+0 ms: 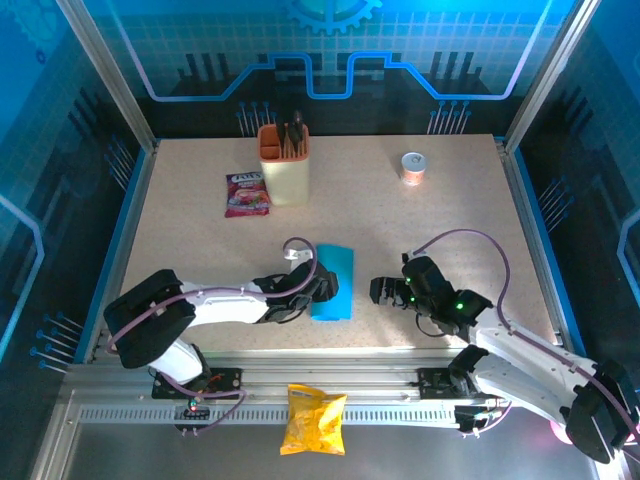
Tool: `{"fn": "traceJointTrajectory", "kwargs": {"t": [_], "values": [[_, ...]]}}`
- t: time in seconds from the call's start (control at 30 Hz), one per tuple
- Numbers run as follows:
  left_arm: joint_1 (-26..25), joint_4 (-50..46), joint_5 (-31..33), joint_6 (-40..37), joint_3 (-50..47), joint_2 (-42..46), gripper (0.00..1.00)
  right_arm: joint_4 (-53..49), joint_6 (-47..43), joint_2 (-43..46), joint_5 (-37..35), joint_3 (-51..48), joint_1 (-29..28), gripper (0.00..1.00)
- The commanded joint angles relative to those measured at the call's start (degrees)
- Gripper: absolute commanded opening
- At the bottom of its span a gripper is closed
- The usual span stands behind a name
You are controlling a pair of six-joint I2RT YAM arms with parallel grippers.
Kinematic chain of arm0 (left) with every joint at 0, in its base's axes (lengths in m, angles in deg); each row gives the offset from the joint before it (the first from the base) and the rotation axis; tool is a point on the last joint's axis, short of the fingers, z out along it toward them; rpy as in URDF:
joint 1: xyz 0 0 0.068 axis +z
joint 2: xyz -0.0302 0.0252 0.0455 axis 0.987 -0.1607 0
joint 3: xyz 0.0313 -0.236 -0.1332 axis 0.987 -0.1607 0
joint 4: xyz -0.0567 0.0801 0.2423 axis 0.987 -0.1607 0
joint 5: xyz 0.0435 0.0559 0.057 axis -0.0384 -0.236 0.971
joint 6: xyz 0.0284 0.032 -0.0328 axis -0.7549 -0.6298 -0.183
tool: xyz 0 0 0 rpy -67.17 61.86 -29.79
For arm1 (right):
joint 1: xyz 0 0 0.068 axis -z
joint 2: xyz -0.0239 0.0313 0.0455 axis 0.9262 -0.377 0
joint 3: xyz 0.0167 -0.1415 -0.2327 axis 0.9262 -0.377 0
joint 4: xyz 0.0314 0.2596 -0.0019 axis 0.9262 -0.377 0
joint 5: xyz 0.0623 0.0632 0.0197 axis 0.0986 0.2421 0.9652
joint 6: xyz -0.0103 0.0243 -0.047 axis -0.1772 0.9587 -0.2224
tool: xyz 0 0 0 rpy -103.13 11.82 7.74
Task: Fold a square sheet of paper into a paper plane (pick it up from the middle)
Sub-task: First fold the square sheet of paper in half at the center of the table.
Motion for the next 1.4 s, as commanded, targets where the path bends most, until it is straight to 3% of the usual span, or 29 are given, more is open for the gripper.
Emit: {"fn": "traceJointTrajectory", "kwargs": {"t": [0.0, 0.8, 1.27, 1.37], "values": [[0.7, -3.3, 2.9, -3.3, -0.8, 2.5, 0.66, 1.4, 0.3, -0.7, 1.5, 0.0, 0.7, 0.99], [3.7, -8.9, 3.0, -15.4, 0.7, 3.7, 0.71, 14.8, 3.9, -12.7, 13.4, 1.8, 0.9, 0.92], [3.7, -11.2, 3.0, -17.2, 2.5, 2.5, 0.72, 18.6, 6.9, -17.4, 14.1, 2.1, 0.9, 0.88], [3.8, -11.2, 3.5, -16.5, 2.7, 2.1, 0.72, 19.3, 7.5, -18.0, 13.9, 2.3, 0.9, 0.83]]}}
